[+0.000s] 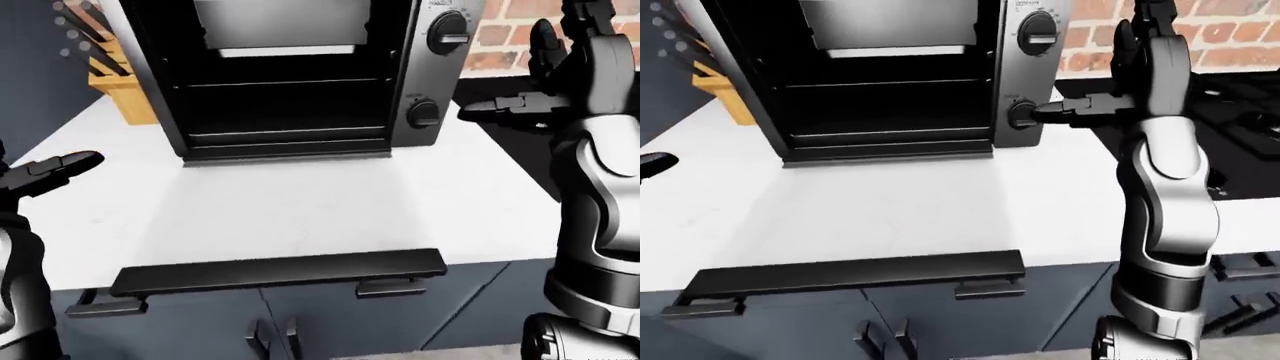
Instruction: Close the toaster oven door.
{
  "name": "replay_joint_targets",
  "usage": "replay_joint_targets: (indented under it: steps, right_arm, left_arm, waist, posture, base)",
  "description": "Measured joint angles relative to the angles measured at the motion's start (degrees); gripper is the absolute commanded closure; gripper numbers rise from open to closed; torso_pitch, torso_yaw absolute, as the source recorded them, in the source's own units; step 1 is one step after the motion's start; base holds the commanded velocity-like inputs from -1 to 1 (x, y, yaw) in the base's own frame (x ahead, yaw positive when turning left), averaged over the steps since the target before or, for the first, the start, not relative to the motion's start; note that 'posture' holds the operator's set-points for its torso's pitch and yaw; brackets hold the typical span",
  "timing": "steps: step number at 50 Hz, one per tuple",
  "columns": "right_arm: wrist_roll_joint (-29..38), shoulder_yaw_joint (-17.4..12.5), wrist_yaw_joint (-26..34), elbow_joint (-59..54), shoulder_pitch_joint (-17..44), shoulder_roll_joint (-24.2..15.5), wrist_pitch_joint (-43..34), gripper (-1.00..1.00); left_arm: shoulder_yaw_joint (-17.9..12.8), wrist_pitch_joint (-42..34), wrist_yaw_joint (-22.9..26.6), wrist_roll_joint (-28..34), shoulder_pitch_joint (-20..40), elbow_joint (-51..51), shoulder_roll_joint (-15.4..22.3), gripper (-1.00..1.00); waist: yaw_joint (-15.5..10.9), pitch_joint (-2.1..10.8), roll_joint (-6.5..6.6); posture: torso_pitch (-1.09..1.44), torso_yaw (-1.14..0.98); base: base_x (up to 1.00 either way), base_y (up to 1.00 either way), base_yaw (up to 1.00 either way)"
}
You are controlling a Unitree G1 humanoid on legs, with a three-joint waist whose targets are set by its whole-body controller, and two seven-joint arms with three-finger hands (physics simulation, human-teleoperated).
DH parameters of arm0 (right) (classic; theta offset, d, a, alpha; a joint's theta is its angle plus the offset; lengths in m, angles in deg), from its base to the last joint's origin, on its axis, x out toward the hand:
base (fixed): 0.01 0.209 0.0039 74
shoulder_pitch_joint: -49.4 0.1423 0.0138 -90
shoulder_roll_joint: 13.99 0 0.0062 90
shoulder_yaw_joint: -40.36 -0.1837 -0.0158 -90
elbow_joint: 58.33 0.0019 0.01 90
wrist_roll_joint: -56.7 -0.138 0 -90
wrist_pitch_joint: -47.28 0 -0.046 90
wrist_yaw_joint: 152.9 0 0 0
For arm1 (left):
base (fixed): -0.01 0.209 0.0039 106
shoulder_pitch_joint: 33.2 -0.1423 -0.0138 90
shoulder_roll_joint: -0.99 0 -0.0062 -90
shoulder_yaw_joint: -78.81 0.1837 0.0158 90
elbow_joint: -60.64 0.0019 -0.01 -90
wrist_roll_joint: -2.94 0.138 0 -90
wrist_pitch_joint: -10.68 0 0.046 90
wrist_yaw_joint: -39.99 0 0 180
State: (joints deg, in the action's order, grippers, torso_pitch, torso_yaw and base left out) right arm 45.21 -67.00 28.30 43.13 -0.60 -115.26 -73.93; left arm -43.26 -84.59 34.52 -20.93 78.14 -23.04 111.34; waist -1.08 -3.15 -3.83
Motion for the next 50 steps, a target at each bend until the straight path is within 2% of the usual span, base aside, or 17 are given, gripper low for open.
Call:
replay_joint_targets:
  steps: [2, 5, 7, 9, 11, 13, 17, 18, 26, 35, 43, 50]
  right_arm:
    - [-0.14, 0.00, -0.44, -0.03, 0.55, -0.16, 0.01, -1.00]
    - [-0.15, 0.21, -0.98, -0.16, 0.58, -0.40, 0.33, -1.00]
    - [-0.23, 0.80, -1.54, -1.20, 1.16, -0.05, 0.10, -1.00]
    - [-0.26, 0.90, -1.93, -1.82, 0.89, -0.23, -0.17, -1.00]
    - [-0.08, 0.71, -2.33, -2.20, 0.90, -0.35, -0.34, -1.00]
    - [0.35, 0.88, -2.73, -2.04, 0.16, 0.02, -0.12, -1.00]
    - [0.35, 0.67, -3.15, -2.39, 0.43, -0.15, -0.30, -1.00]
    - [0.26, 0.41, -3.23, -2.03, 0.30, -0.26, -0.22, -1.00]
    - [-0.72, -0.15, -3.56, -0.81, 0.54, -0.45, -0.19, -1.00]
    - [-3.87, -0.84, -5.83, -1.20, 1.10, -1.98, -1.32, -1.00]
    - [1.58, 0.02, -4.63, -4.32, 0.65, -3.54, 4.67, -1.00]
    - [6.21, -1.16, -2.30, -3.82, -1.35, -4.31, 8.04, -1.00]
  left_arm:
    - [0.31, 0.60, -0.81, 0.45, 0.45, 1.70, 0.12, -1.00]
    - [0.13, 3.32, -2.61, 2.10, 0.81, 2.46, 0.49, -1.00]
    - [-1.07, 4.09, -3.38, 2.55, 0.72, 2.17, 1.58, -1.00]
    - [-1.36, 3.50, -3.22, 2.35, 1.18, 2.71, 2.36, -1.00]
    - [-0.99, 2.62, -2.58, 1.92, 1.13, 3.51, 2.44, -1.00]
    - [-0.49, 2.13, -2.17, 2.05, 0.46, 4.22, 1.88, -1.00]
    - [-0.05, 1.23, -1.48, 2.06, 0.14, 4.48, 1.21, -1.00]
    - [-0.04, 1.11, -1.36, 1.86, 0.01, 4.01, 1.00, -1.00]
    - [-0.56, -0.06, -0.68, 0.20, 0.13, 2.23, 1.28, -1.00]
    - [-0.88, 0.26, -0.68, -0.23, 0.27, 2.55, 1.78, -1.00]
    - [-0.15, -2.21, -1.12, 0.07, 0.54, 2.39, 1.69, -1.00]
    - [-0.67, -2.58, -1.00, -0.48, 0.54, 2.06, 1.87, -1.00]
  waist:
    - [-0.19, 0.19, 0.75]
    - [0.06, -0.10, 2.83]
    - [0.70, -0.54, 4.21]
    - [1.80, -0.85, 6.16]
    - [2.33, -0.31, 8.70]
    - [2.01, -0.71, 7.46]
    - [1.67, -0.11, 4.75]
    - [1.55, -0.32, 4.63]
    - [1.10, 0.29, 4.64]
    - [0.90, 0.33, 4.79]
    - [0.99, 0.38, 4.71]
    - [1.03, 0.52, 4.68]
  posture:
    - [0.00, 0.00]
    - [0.00, 0.00]
    - [0.00, 0.00]
    - [0.00, 0.00]
    - [0.00, 0.00]
    - [0.00, 0.00]
    - [0.00, 0.00]
    - [0.00, 0.00]
    - [0.00, 0.00]
    - [0.00, 0.00]
    - [0.00, 0.00]
    - [0.00, 0.00]
  base:
    - [0.00, 0.00, 1.00]
    - [0.00, 0.00, 0.62]
    - [0.00, 0.00, 0.00]
    - [0.00, 0.00, 0.00]
    - [0.00, 0.00, 0.00]
    - [0.00, 0.00, 0.00]
    - [0.00, 0.00, 0.00]
    - [0.00, 0.00, 0.00]
    - [0.00, 0.00, 0.00]
    - [0.00, 0.00, 0.00]
    - [0.00, 0.00, 0.00]
    - [0.00, 0.00, 0.00]
